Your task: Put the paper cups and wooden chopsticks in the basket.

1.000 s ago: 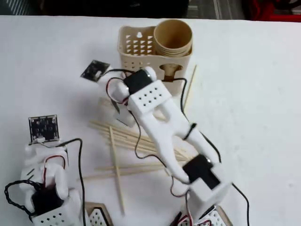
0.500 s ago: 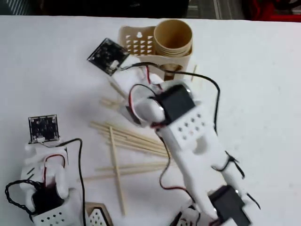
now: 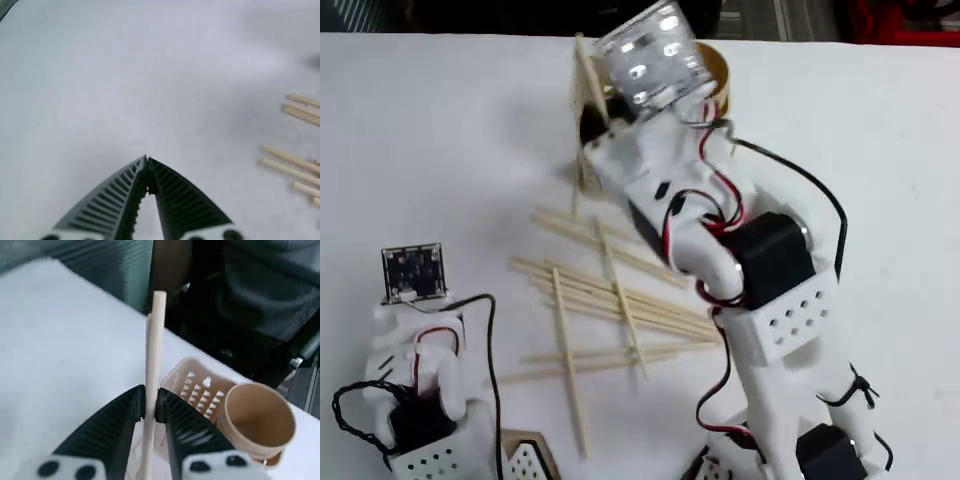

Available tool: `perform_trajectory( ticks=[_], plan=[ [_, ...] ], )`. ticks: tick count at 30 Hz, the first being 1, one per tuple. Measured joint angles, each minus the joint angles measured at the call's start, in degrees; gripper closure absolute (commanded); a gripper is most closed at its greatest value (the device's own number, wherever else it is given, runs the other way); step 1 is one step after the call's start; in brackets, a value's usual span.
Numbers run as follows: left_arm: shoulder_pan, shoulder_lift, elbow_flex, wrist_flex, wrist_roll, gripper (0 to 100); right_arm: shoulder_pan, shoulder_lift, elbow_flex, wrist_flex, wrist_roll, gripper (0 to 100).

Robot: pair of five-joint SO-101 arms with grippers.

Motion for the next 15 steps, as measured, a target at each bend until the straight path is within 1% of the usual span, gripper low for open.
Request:
perform_trajectory(
  ticks=[9,15],
  plan=[
    [0.0,0.0,0.0,-0.3,0.0,97,2.7,0.0,0.0,-20.6,-5.2,98.1],
    [0.0,0.0,0.0,-0.3,0.0,97,3.0,1.8,0.0,-29.9,-6.1,98.1]
  ],
)
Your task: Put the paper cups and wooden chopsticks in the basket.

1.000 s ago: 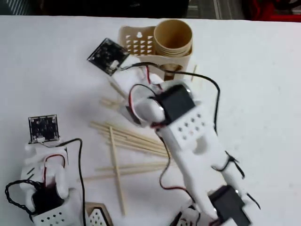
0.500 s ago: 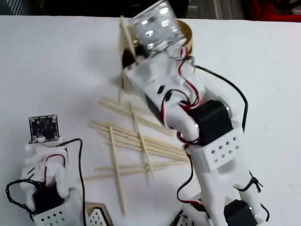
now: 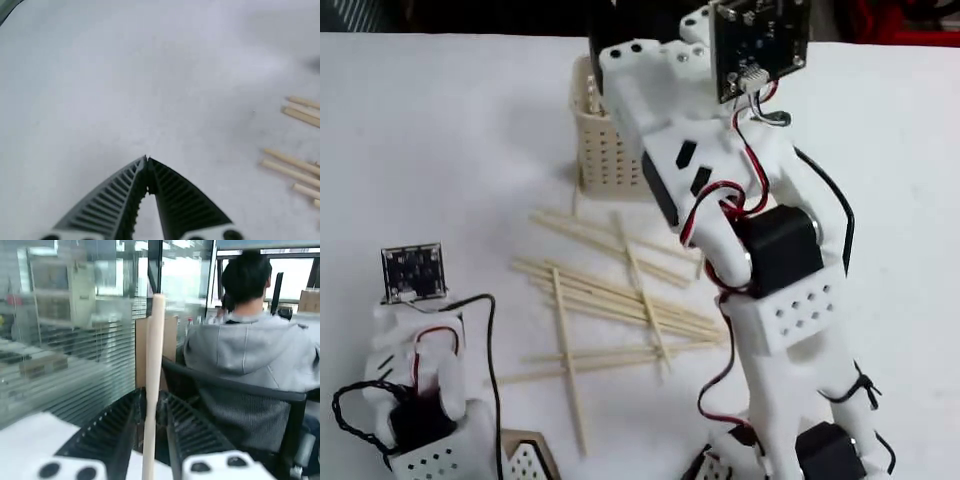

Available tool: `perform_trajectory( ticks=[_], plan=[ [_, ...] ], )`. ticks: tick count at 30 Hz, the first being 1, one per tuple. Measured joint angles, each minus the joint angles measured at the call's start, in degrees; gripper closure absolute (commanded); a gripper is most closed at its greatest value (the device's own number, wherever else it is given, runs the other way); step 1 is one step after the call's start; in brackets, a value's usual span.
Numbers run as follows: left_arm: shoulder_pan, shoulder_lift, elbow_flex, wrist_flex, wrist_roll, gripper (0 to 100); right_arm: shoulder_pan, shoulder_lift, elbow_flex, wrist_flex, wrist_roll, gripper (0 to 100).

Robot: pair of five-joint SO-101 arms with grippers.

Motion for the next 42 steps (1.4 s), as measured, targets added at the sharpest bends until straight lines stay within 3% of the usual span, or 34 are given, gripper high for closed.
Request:
perform_trajectory(
  ticks=[11,22,29,36,42],
  plan=[
    [0.0,0.0,0.0,0.0,0.0,97,6.0,17.5,0.1,-15.0,0.0,98.1],
    [0.0,0.0,0.4,0.0,0.0,97,9.2,27.4,0.2,-16.7,0.0,98.0],
    [0.0,0.1,0.4,0.0,0.0,97,9.1,27.4,0.2,-8.4,0.0,88.9],
    [0.0,0.1,0.4,0.0,0.0,97,9.1,27.4,0.2,-0.2,0.0,88.9],
    [0.0,0.1,0.4,0.0,0.0,97,9.1,23.8,-4.0,13.6,0.0,88.9]
  ],
)
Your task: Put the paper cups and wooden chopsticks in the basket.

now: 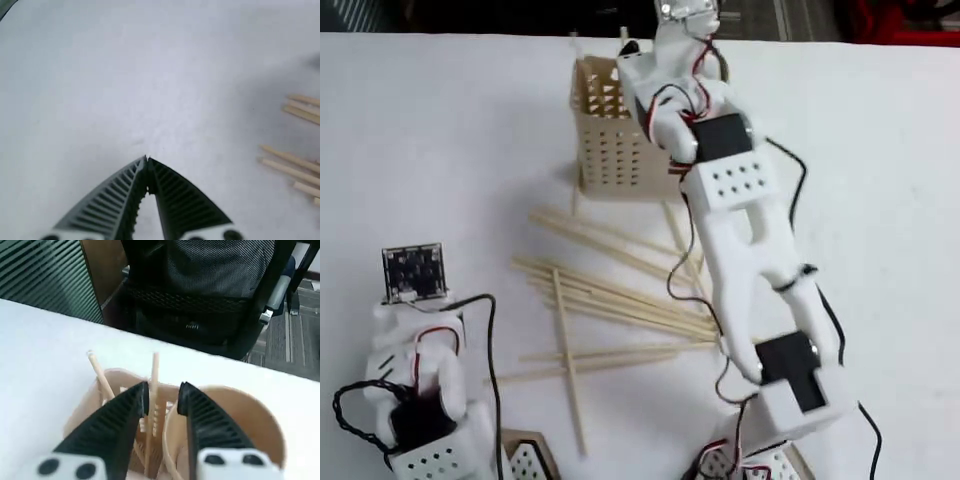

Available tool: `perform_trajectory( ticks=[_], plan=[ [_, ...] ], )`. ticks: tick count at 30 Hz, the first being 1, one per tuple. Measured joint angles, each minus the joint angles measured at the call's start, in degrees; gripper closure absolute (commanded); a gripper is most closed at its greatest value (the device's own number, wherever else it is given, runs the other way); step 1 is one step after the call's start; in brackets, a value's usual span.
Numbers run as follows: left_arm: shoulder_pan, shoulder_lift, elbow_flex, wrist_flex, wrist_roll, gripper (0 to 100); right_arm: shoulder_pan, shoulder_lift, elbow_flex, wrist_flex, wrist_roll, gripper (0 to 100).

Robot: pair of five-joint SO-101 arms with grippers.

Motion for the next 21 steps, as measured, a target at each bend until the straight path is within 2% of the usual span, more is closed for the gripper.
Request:
perform_trajectory(
  ticks=[11,21],
  plan=[
    [0.0,0.0,0.0,0.0,0.0,97,-0.1,-11.6,-2.3,25.2,0.4,88.7],
    [0.0,0.0,0.0,0.0,0.0,97,-0.1,-14.6,-2.3,44.6,11.2,88.9]
  ],
)
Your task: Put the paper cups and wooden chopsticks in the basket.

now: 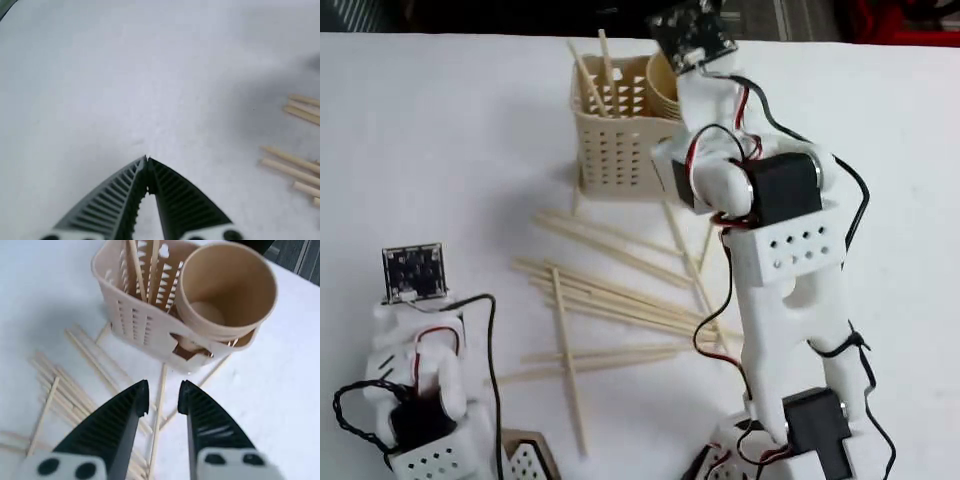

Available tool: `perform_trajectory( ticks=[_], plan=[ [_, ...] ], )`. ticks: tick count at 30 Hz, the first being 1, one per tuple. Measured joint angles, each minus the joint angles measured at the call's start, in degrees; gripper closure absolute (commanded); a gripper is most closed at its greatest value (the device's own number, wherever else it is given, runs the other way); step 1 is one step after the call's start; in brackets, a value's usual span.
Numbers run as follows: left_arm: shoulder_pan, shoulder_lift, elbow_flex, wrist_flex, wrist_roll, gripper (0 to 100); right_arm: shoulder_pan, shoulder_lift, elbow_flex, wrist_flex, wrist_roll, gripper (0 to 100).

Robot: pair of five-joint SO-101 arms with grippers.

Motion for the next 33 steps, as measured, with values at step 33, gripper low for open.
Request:
perform_trajectory(
  ticks=[33],
  plan=[
    [0.0,0.0,0.0,0.0,0.0,97,-25.2,12.3,45.6,-27.1,-2.0,78.9]
  ],
)
